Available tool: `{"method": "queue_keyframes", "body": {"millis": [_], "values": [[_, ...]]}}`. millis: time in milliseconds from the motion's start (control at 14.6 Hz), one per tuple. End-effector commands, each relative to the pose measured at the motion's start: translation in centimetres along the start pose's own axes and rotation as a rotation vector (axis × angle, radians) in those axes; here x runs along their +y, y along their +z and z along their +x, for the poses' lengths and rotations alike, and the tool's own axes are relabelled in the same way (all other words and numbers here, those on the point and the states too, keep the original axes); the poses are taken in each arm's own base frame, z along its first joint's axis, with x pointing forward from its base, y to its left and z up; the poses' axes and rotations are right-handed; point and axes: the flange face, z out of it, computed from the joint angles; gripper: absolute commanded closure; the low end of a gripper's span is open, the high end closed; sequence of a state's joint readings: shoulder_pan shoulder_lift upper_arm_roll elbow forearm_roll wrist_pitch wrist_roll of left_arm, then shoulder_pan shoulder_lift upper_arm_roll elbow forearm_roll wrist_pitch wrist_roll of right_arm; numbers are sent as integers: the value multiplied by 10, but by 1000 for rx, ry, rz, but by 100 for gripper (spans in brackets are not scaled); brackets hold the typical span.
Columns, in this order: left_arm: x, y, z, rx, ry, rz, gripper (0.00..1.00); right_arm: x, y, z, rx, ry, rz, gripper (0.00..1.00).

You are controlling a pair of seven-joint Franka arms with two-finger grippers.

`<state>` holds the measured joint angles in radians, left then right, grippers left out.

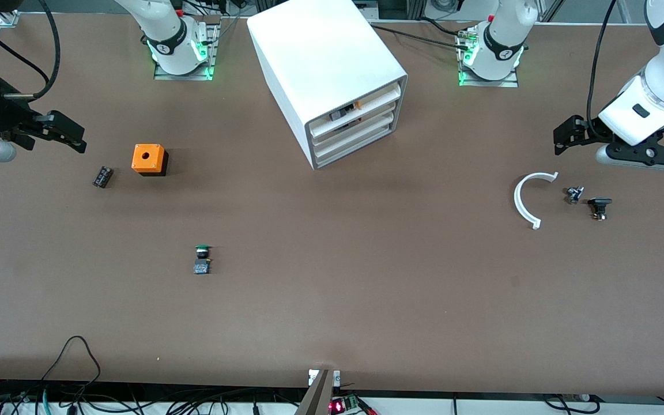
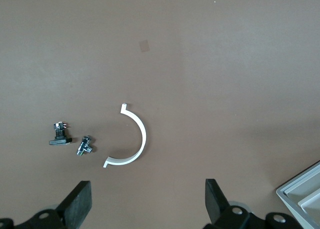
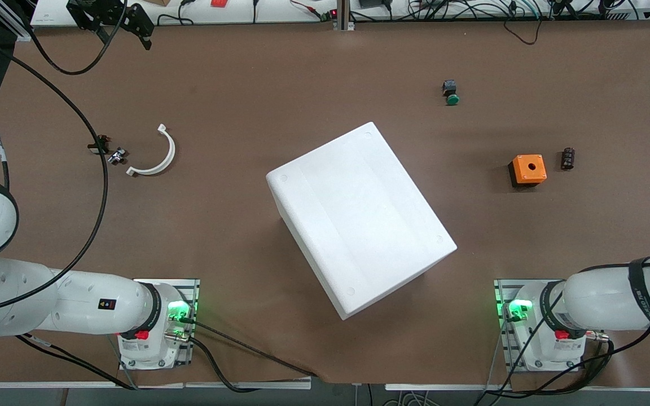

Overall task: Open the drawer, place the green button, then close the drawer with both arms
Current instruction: 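Reach the right gripper down toward the green-capped push button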

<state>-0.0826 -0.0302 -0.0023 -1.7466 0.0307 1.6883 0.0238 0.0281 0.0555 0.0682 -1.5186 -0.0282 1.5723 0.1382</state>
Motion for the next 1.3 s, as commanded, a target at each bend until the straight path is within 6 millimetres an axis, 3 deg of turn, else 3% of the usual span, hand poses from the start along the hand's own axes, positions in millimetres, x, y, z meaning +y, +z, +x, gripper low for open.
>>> {"method": "queue_keyframes", "body": {"millis": [0, 478, 751, 956, 1229], "values": [[-2, 0, 5, -1, 15, 4, 0, -2, -4, -7, -20, -2, 11, 0], [-2, -2, 8, 6, 17, 5, 0, -2, -9, -5, 2, 7, 7, 0], [-3, -2, 8, 6, 16, 5, 0, -3, 3, -4, -17, -11, 11, 0], [-2, -2, 8, 6, 11, 5, 0, -18, 21, 3, -49, -123, 24, 0], [-2, -2, 8, 6, 4, 3, 0, -30, 66, 35, -45, -131, 60, 0]]}}
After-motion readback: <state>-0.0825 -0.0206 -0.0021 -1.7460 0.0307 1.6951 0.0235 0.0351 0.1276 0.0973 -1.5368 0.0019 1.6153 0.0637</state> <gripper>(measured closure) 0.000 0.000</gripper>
